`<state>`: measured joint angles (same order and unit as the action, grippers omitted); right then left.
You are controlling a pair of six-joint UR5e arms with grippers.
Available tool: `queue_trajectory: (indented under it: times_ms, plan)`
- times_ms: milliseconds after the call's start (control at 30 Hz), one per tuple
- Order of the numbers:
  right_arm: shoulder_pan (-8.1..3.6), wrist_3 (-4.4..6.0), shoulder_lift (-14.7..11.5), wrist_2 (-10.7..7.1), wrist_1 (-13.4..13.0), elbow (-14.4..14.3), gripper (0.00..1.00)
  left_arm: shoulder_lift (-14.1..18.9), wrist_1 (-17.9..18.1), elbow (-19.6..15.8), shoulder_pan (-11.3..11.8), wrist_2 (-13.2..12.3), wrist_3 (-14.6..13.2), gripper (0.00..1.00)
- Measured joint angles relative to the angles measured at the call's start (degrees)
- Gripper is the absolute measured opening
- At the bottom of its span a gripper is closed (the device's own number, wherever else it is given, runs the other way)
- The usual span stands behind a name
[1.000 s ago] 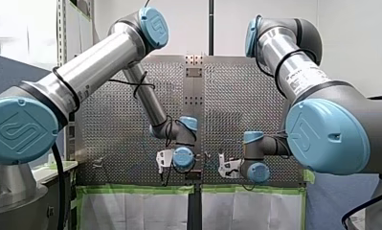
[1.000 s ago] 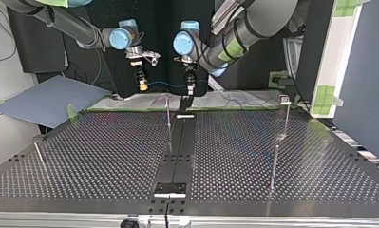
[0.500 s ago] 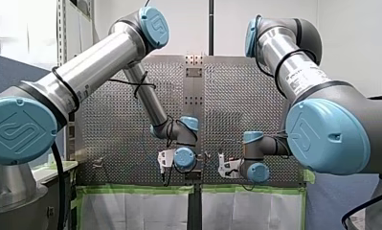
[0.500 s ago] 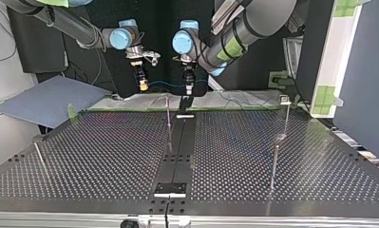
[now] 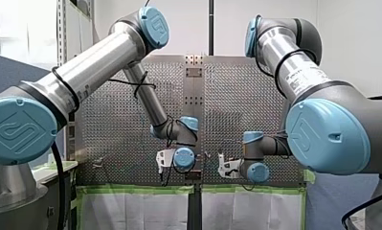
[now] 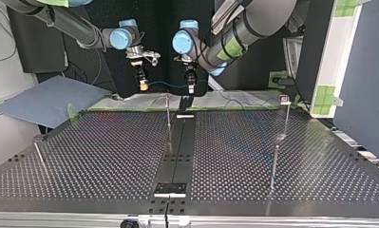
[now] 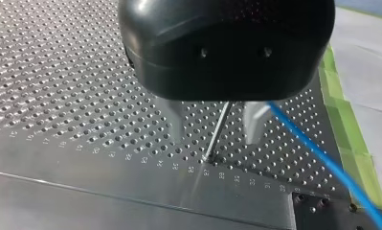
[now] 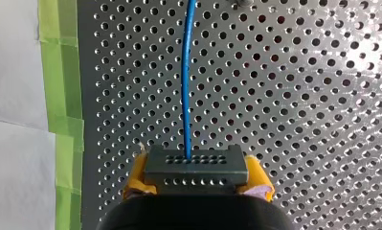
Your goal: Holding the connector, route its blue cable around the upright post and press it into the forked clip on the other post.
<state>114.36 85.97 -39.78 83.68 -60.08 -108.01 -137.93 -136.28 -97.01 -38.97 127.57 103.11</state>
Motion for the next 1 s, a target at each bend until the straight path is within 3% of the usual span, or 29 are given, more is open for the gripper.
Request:
queue_trajectory:
  times_ms: [67,633,1000]
  plan:
    - [0.02,0.0,0.0,0.0,0.0,0.0,0.0,0.0,0.0,0.0,0.0,0.0,-0.5,0.02]
    - [-0.07,0.14,0.0,-0.02,-0.1,0.0,0.0,0.0,-0.1,0.0,-0.2,-0.1,-1.7,0.02]
    - [-0.98,0.59,0.0,-0.12,-0.8,0.0,0.0,0.0,0.8,0.0,-2.5,0.0,-4.1,0.02]
